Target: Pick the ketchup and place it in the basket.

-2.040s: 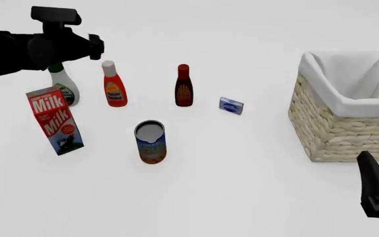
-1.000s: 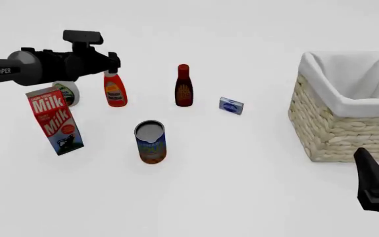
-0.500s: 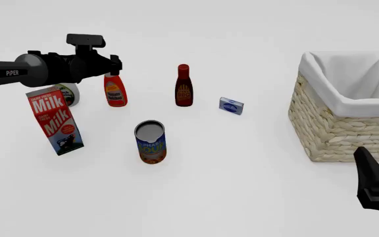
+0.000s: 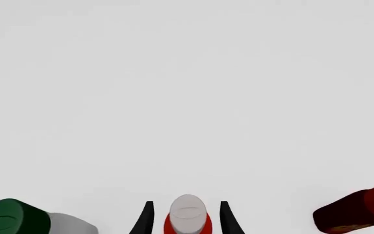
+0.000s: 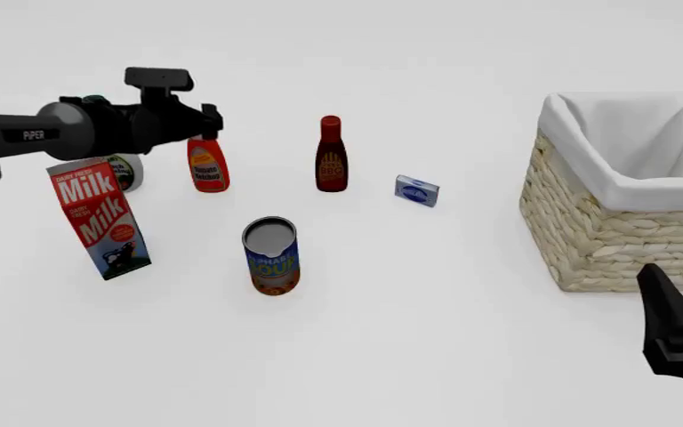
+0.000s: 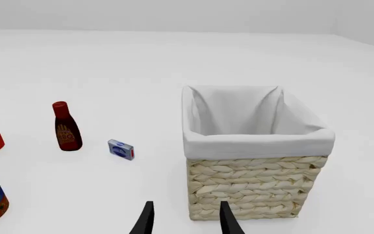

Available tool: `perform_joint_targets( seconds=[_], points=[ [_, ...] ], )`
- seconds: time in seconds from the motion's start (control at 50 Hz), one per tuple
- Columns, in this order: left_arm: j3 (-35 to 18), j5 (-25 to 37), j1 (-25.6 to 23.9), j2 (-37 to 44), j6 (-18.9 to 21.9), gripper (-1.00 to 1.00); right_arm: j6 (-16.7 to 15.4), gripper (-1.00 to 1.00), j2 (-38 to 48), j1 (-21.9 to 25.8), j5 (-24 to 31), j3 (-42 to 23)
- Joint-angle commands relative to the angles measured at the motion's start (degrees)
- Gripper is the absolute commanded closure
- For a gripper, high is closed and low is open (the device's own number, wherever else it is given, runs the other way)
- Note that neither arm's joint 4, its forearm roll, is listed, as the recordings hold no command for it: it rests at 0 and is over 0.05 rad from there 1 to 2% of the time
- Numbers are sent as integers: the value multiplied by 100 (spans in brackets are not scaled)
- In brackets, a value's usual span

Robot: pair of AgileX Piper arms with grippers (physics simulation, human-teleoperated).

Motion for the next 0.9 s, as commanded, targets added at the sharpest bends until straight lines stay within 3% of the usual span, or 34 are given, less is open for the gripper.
perform_joint_targets(
  seconds=[0.02, 0.44, 0.46, 0.9],
  points=[
    [-33, -13, -7, 87, -26, -100, 4, -100, 49, 1, -37, -2],
    [49, -77, 2, 95, -39, -100, 7, -100, 75, -3, -61, -2],
    [39, -59, -5, 94, -54, 100, 5, -100, 83, -1, -68, -2],
    [192, 108, -44, -440, -26, 100, 35, -100, -350, -4, 257, -2]
  ],
)
